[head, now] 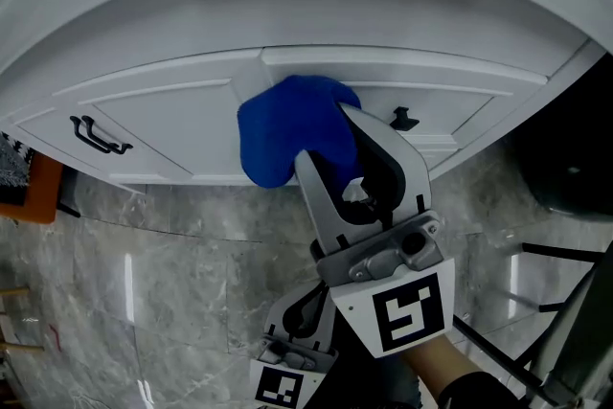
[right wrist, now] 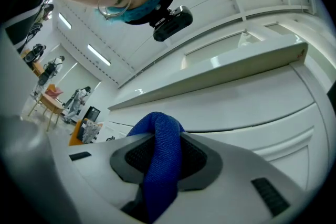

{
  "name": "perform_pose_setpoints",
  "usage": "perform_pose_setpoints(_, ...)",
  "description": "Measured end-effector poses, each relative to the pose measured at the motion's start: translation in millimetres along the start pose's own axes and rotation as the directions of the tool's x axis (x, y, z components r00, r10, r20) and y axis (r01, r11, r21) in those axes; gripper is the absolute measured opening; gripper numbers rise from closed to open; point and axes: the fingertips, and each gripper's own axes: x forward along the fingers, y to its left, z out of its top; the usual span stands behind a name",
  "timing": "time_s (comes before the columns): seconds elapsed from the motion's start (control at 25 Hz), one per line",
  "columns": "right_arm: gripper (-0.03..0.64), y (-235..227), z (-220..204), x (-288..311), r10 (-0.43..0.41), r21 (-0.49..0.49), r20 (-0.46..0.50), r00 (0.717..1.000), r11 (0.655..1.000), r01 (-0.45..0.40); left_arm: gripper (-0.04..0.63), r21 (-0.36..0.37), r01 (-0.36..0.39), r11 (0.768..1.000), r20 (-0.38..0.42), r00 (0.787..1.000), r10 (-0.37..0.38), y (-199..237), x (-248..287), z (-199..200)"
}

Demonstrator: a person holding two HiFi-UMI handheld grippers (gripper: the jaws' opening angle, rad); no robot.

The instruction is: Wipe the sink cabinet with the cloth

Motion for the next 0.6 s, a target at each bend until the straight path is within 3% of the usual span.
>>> perform_pose_setpoints(0.32, 0.115, -3, -3, 22, -0.045, -0.019, -0.027, 0.999, 0.999, 0.045, 0.005, 0.033, -0.004, 0.999, -0.007, 1.000, 0.004, 1, 3, 6)
perform_pose_setpoints(0.6, 0.114, -22, -9, 6, -0.067, -0.022, -0.039, 0.997, 0.998, 0.066, 0.005, 0.058, -0.003, 0.998, -0.015, 1.000, 0.004, 2, 5, 10)
